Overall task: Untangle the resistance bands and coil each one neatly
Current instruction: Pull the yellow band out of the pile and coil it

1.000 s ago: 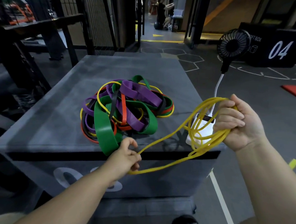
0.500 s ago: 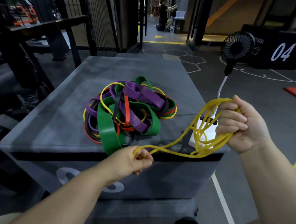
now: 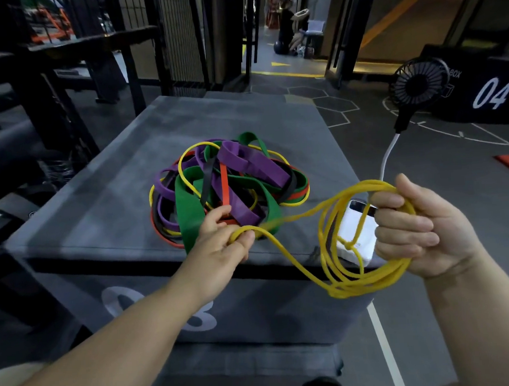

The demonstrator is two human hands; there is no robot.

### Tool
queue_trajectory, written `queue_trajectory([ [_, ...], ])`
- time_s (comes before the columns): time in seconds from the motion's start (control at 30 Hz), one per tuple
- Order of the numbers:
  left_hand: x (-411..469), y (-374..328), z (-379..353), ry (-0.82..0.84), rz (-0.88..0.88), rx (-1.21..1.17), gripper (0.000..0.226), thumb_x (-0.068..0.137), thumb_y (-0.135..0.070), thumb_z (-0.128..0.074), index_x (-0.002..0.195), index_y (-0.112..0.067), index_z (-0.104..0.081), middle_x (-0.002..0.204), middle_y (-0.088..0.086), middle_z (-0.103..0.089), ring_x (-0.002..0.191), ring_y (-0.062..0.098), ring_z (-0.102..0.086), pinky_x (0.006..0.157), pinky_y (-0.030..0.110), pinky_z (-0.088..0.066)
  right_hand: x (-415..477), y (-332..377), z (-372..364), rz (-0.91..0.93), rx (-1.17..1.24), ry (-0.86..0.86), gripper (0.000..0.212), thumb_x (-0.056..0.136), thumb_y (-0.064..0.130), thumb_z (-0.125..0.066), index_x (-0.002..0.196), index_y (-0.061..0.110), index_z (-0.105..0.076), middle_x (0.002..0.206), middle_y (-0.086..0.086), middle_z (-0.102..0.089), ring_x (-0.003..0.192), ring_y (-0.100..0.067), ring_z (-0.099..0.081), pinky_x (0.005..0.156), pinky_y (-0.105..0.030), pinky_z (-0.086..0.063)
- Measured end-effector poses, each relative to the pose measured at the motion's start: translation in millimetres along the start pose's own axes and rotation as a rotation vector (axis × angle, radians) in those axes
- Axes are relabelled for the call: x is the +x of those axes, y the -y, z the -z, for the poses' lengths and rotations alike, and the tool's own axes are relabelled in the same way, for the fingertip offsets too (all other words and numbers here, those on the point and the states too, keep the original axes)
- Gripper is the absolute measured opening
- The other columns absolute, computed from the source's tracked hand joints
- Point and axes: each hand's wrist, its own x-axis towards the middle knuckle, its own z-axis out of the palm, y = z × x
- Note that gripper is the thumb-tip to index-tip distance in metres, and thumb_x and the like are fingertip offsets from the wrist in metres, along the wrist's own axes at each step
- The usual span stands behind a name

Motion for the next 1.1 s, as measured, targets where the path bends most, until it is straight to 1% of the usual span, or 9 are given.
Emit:
queue_trajectory([
  [0.13,-2,-2,2,0.056,0.055,0.0,0.036,0.099,-0.03,-0.046,0.068,-0.014,-0.058,0.091,-0.013,-0.062,0.089,-0.006,-0.058,0.083,0.024,-0.042,3,-3,2,-0.068,0.029,0.008,0.042,0.107,0.037,-0.026,0.102,0.004,-0.051,0.058,0.005,-0.031,0.043,-0.006,-0.024,0.06,-0.027,-0.034],
  [0.27,-6,-9,-6,0.132,0.182,-0.202,0.034,0.1,-0.027,-0.043,0.071,-0.011,-0.049,0.05,0.0,-0.044,0.056,0.017,-0.057,0.067,0.03,-0.051,16,-15,4,-0.11,0.021,-0.003,0.037,0.106,0.036,-0.034,0.099,0.005,-0.054,0.064,0.001,-0.041,0.052,-0.013,-0.04,0.063,-0.028,-0.042],
  [0.37,-8,-11,-14,0.161,0.275,-0.392,0.025,0.101,-0.024,-0.043,0.078,-0.014,-0.045,0.053,-0.004,-0.036,0.051,0.011,-0.041,0.054,0.03,-0.048,29,-35,-4,-0.086,-0.235,-0.25,0.028,0.087,0.04,-0.067,0.08,0.015,-0.059,0.055,0.005,-0.043,0.044,-0.009,-0.043,0.053,-0.027,-0.046],
  [0.53,-7,-14,-17,0.168,0.375,-0.639,0.026,0.101,-0.01,-0.031,0.101,-0.006,-0.057,0.067,0.002,-0.058,0.061,0.014,-0.058,0.061,0.035,-0.054,56,-70,-17,-0.045,-0.355,-0.522,0.027,0.088,0.035,-0.052,0.085,0.008,-0.054,0.069,-0.008,-0.051,0.059,-0.021,-0.053,0.059,-0.034,-0.05],
  [0.63,-7,-12,-19,0.205,0.322,-0.584,0.023,0.102,-0.008,-0.038,0.11,-0.002,-0.059,0.087,0.01,-0.069,0.08,0.019,-0.067,0.076,0.043,-0.058,65,-83,-16,-0.067,-0.399,-0.586,0.034,0.089,0.031,-0.054,0.103,0.001,-0.061,0.087,-0.018,-0.056,0.078,-0.028,-0.058,0.08,-0.048,-0.051],
  [0.73,-8,-8,-20,0.161,0.335,-0.512,0.017,0.1,-0.009,-0.045,0.109,0.0,-0.057,0.091,0.012,-0.067,0.08,0.017,-0.066,0.074,0.038,-0.059,68,-91,-16,-0.075,-0.485,-0.636,0.027,0.096,0.022,-0.05,0.106,0.001,-0.065,0.095,-0.023,-0.06,0.092,-0.036,-0.056,0.098,-0.061,-0.042],
  [0.87,-9,-3,-18,0.12,0.339,-0.361,0.017,0.098,-0.009,-0.043,0.1,-0.004,-0.059,0.084,0.009,-0.066,0.077,0.015,-0.064,0.077,0.036,-0.055,68,-95,-18,-0.034,-0.666,-0.677,0.028,0.098,0.018,-0.051,0.113,-0.003,-0.063,0.102,-0.027,-0.068,0.096,-0.037,-0.064,0.091,-0.051,-0.049],
  [0.97,-9,0,-17,0.12,0.335,-0.265,0.022,0.096,-0.009,-0.04,0.1,-0.004,-0.061,0.084,0.013,-0.064,0.081,0.024,-0.06,0.085,0.047,-0.054,70,-97,-23,-0.063,-0.801,-0.677,0.024,0.099,0.023,-0.053,0.108,0.001,-0.061,0.085,-0.012,-0.07,0.085,-0.026,-0.066,0.073,-0.036,-0.053],
  [1.1,-12,-1,-20,0.157,0.332,-0.242,0.025,0.096,-0.009,-0.037,0.102,-0.004,-0.061,0.091,0.023,-0.06,0.083,0.03,-0.06,0.077,0.05,-0.058,71,-103,-27,-0.156,-1.091,-0.7,0.042,0.088,0.051,-0.057,0.097,0.009,-0.056,0.089,-0.015,-0.07,0.085,-0.024,-0.066,0.085,-0.049,-0.053],
])
